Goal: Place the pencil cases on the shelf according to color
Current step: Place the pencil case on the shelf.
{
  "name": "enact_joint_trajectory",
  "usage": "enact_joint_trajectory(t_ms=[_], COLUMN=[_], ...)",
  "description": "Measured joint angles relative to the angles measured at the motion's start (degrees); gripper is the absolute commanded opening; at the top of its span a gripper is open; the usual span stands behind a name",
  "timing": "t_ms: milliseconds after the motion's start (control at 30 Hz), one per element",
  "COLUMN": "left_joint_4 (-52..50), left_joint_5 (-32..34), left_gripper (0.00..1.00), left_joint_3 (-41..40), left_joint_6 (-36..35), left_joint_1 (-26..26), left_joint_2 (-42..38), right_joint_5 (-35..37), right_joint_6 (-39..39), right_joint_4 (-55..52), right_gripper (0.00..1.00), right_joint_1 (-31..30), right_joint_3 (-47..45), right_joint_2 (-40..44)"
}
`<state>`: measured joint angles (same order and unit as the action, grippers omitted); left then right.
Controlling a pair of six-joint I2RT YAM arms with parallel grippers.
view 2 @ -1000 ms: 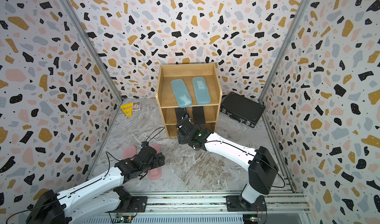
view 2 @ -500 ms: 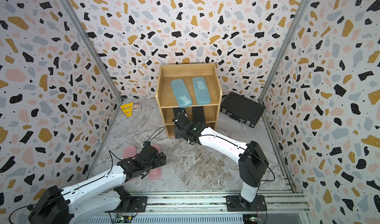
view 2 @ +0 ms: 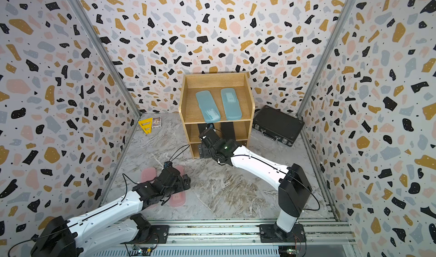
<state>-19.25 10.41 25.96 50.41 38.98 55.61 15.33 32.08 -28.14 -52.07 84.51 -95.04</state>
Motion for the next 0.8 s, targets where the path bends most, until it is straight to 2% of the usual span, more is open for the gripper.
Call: enact_joint_trajectory(t_ms=[267, 367, 433, 533, 800], left_joint_4=[-0.2, -0.5, -0.7, -1.0, -2.6], left_joint_5=[-0.9, -1.0, -1.1, -1.1, -0.9], left_gripper=[1.0, 1.0, 1.0, 1.0, 1.0], left_joint_3=[0.0, 0.0, 0.0, 0.0, 0.0], left_joint_6=[-0.3, -0.3, -0.3, -0.3, -0.1], left_joint_1=[0.0, 0.0, 0.0, 0.0, 0.0], left_joint_2=[0.1, 0.0, -0.4, -1.1, -3.4], right_joint_5=[-2.1, -2.6, -3.1, -4.0, -7.1], right_joint_6=[0.0, 0.5, 1.3, 2.6, 4.3], right_joint_4=[-4.5, -4.9, -4.8, -4.3, 2.1], right_gripper=[0.85, 0.73, 0.55, 0.38, 0.26], right_joint_1=[0.0, 0.0, 0.0, 0.0, 0.1], right_joint_3=[-3.0, -6.8, -9.8, -13.6, -14.9], right_joint_2=[9.4, 12.6, 14.1, 15.1, 10.7])
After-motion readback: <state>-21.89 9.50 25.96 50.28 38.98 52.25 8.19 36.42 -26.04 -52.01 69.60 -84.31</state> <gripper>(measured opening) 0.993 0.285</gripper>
